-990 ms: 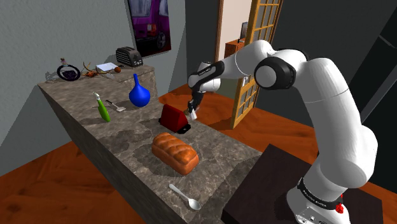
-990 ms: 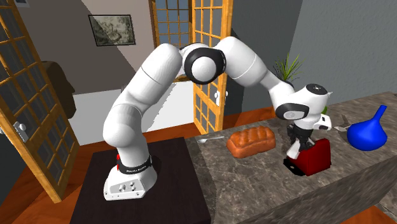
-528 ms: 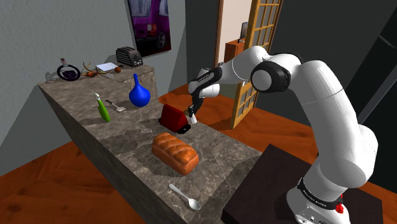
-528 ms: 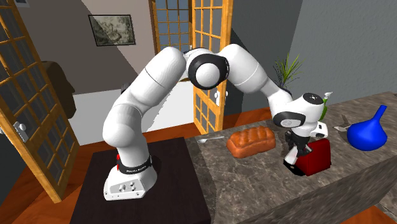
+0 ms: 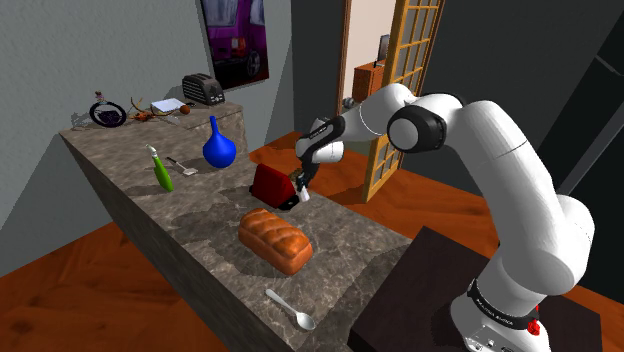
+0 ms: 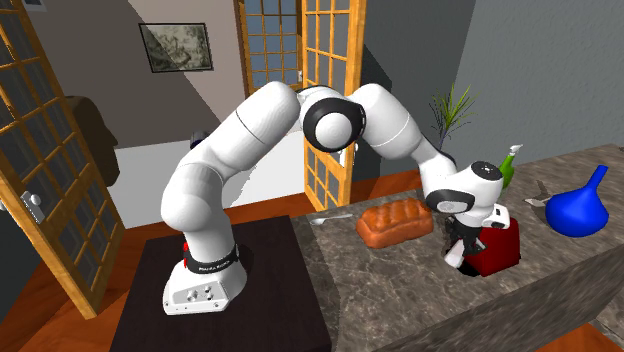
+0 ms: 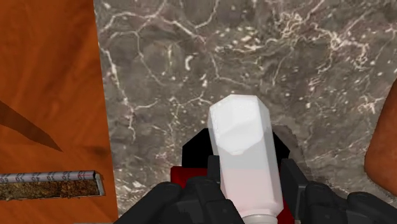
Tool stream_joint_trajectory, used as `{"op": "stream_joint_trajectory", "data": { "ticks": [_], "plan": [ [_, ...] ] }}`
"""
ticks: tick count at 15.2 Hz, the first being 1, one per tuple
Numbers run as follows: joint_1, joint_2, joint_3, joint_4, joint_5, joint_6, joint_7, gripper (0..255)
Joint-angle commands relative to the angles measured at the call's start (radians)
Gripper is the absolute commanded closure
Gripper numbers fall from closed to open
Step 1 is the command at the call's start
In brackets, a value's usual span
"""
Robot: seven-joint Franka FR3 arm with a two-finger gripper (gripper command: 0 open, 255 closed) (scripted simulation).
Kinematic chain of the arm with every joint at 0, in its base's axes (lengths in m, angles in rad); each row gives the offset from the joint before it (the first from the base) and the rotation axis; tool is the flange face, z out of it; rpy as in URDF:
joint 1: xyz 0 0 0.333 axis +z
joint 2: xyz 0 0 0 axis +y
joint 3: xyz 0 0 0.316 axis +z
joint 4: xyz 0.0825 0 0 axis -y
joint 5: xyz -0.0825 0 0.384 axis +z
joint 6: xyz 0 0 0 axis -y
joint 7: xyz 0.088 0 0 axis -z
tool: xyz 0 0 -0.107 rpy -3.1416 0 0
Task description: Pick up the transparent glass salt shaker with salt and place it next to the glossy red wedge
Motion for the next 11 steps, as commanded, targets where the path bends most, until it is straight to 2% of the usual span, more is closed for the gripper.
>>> {"op": "stream_joint_trajectory", "data": {
  "ticks": [1,6,11],
  "plan": [
    [-0.002,0.02,0.004,0.007,0.004,0.014,-0.005,255],
    [-0.009,0.082,0.016,0.034,0.012,0.048,-0.018,255],
    [-0.009,0.082,0.016,0.034,0.012,0.048,-0.018,255]
  ]
}}
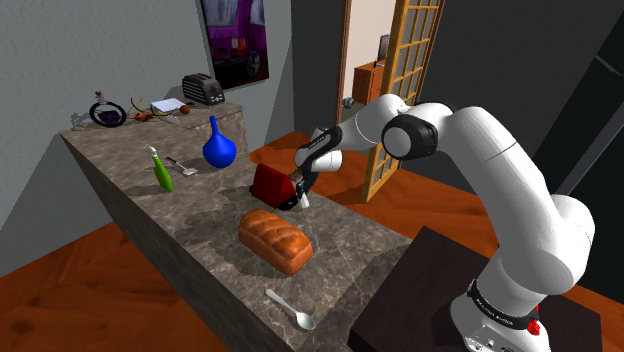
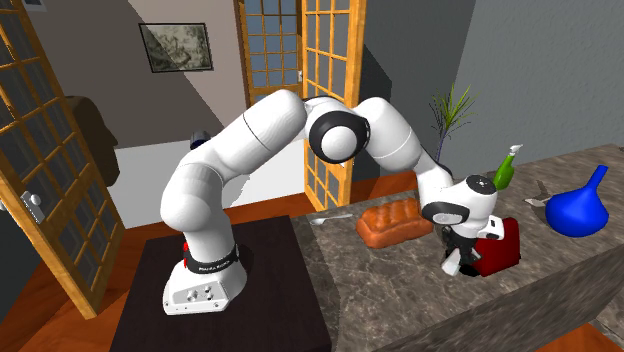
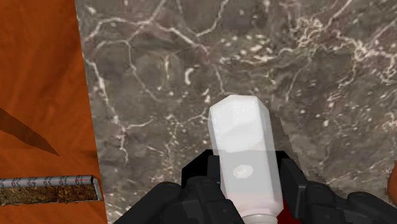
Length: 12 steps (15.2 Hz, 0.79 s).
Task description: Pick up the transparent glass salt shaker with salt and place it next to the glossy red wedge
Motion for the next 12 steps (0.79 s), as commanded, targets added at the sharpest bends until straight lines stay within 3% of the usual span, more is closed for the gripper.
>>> {"op": "stream_joint_trajectory", "data": {
  "ticks": [1,3,4,9,12],
  "plan": [
    [0.0,0.001,0.0,0.001,0.0,0.0,0.0,255],
    [0.0,0.001,0.0,0.001,0.0,0.0,0.0,255],
    [0.0,0.001,0.0,0.001,0.0,0.0,0.0,0],
    [0.0,0.001,0.0,0.001,0.0,0.0,0.0,0],
    [-0.003,-0.1,-0.01,-0.074,-0.004,-0.028,-0.002,0]
  ]
}}
